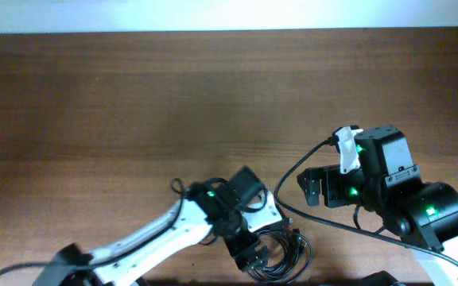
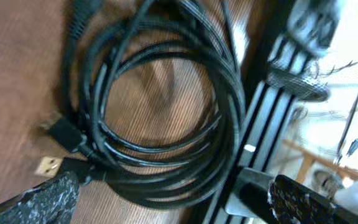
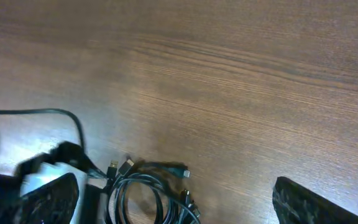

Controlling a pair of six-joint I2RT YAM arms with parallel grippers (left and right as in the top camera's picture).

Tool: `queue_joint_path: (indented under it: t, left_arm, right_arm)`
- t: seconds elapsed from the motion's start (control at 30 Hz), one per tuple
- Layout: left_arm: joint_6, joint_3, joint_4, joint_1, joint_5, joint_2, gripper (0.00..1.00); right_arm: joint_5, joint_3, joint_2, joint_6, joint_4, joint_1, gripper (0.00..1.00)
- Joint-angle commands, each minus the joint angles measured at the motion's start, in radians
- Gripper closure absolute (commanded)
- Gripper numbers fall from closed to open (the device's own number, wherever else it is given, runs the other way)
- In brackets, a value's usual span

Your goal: Untangle cables

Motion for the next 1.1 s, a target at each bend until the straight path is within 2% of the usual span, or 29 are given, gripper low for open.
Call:
queue_joint_path:
  t: [0.0,0.23,0.27,0.43,0.5,0.53,0.6,0.67,0.77,0.87,0.9,0.93,1.0,1.03,1.07]
  left_arm:
    - [0.013,0.0,0.024,-0.023,-0.115,0.09,0.01]
    - [-0.061,0.0,0.173,-0.023,-0.142,0.22,0.01]
    - [-0.092,0.0,0.204,-0.023,-0.169,0.227,0.01]
    - [-0.098,-0.003,0.215,-0.023,-0.346,0.228,0.0]
    - [-0.097,-0.014,0.219,-0.023,-0.381,0.229,0.03]
    - [-0.097,-0.023,0.223,-0.023,-0.389,0.229,0.13]
    - [-0.097,-0.04,0.235,-0.039,-0.452,0.235,0.16]
    - [-0.097,-0.049,0.248,-0.062,-0.47,0.262,0.09]
    - [-0.098,-0.049,0.267,-0.092,-0.47,0.326,0.09]
    - [-0.124,-0.048,0.29,-0.094,-0.481,0.359,0.27]
    - [-0.124,-0.048,0.29,-0.093,-0.482,0.359,0.29]
    - [-0.147,-0.048,0.29,-0.092,-0.498,0.359,0.37]
    - [-0.206,-0.046,0.29,-0.092,-0.558,0.359,0.86]
    - [-0.232,-0.041,0.289,-0.092,-0.581,0.359,1.0]
    - [-0.249,-0.031,0.288,-0.092,-0.593,0.359,1.0]
  right_arm:
    - [0.02,0.008,0.002,0.025,0.0,-0.001,0.02]
    - [0.02,0.008,0.002,0.024,-0.001,-0.001,0.02]
    - [0.02,0.008,0.002,0.024,-0.001,-0.001,0.02]
    - [0.019,0.008,0.002,0.024,-0.001,-0.001,0.02]
    - [0.019,0.008,0.002,0.024,-0.001,-0.001,0.02]
    - [0.019,0.008,0.002,0.024,0.0,-0.001,0.02]
    - [0.013,0.008,0.002,0.024,0.0,-0.001,0.02]
    - [0.011,0.008,0.002,0.025,0.0,-0.001,0.02]
    - [0.011,0.008,0.002,0.025,-0.001,-0.001,0.02]
    - [0.012,0.008,0.002,0.024,-0.004,-0.001,0.02]
    - [0.011,0.008,0.002,0.024,-0.003,-0.001,0.02]
    - [0.011,0.008,0.002,0.024,-0.003,-0.001,0.02]
    - [0.011,0.008,0.002,0.024,-0.003,-0.001,0.13]
    - [0.011,0.008,0.002,0.024,-0.003,-0.001,0.22]
    - [0.011,0.008,0.002,0.024,-0.003,-0.001,0.27]
